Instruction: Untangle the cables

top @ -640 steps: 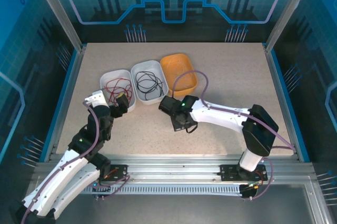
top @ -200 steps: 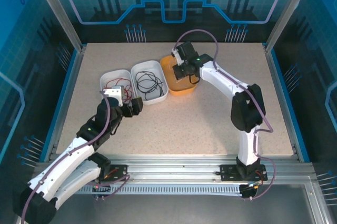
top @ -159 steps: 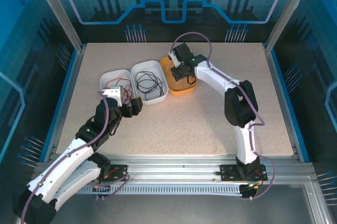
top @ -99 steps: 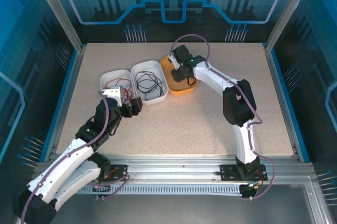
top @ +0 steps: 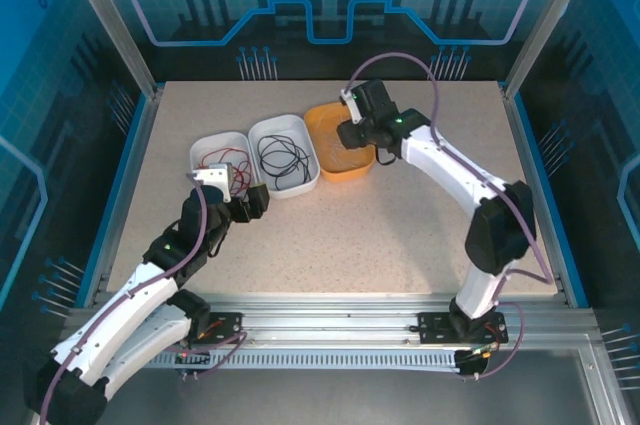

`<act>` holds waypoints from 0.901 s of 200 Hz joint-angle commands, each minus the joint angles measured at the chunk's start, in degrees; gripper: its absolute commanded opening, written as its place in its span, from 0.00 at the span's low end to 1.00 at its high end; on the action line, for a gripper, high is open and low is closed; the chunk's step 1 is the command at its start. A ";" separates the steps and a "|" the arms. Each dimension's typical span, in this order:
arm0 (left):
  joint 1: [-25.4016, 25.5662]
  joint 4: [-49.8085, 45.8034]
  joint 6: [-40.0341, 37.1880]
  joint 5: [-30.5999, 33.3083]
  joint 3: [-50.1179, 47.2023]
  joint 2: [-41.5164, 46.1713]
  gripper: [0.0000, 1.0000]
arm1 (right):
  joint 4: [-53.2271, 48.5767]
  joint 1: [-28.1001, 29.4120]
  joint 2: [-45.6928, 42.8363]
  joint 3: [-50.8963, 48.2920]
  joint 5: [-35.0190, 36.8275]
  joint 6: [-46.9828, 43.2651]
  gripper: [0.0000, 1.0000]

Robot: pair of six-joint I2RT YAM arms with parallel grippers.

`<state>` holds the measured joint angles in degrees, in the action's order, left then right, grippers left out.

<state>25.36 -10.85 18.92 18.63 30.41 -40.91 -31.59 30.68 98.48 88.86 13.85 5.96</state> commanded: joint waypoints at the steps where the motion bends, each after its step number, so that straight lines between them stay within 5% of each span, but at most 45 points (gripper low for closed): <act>1: -0.75 -2.78 -1.65 2.50 1.94 0.47 0.99 | 1.76 -0.60 -6.63 -6.75 3.32 3.25 0.59; 55: -2.09 -5.02 0.07 7.58 0.04 2.27 0.99 | 7.32 -1.32 -25.41 -26.01 12.26 6.44 1.00; 149: -13.46 7.07 -1.65 9.05 -6.38 -2.00 0.99 | 10.18 -9.79 -39.40 -45.58 20.98 13.82 1.00; 180: -20.47 19.81 -3.21 2.29 -10.10 -6.84 0.99 | 18.07 -11.66 -43.69 -52.26 22.42 11.71 1.00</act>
<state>8.99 -2.50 17.76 25.80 22.50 -45.10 -21.87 20.71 58.39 40.53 32.82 17.98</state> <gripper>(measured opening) 0.992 0.996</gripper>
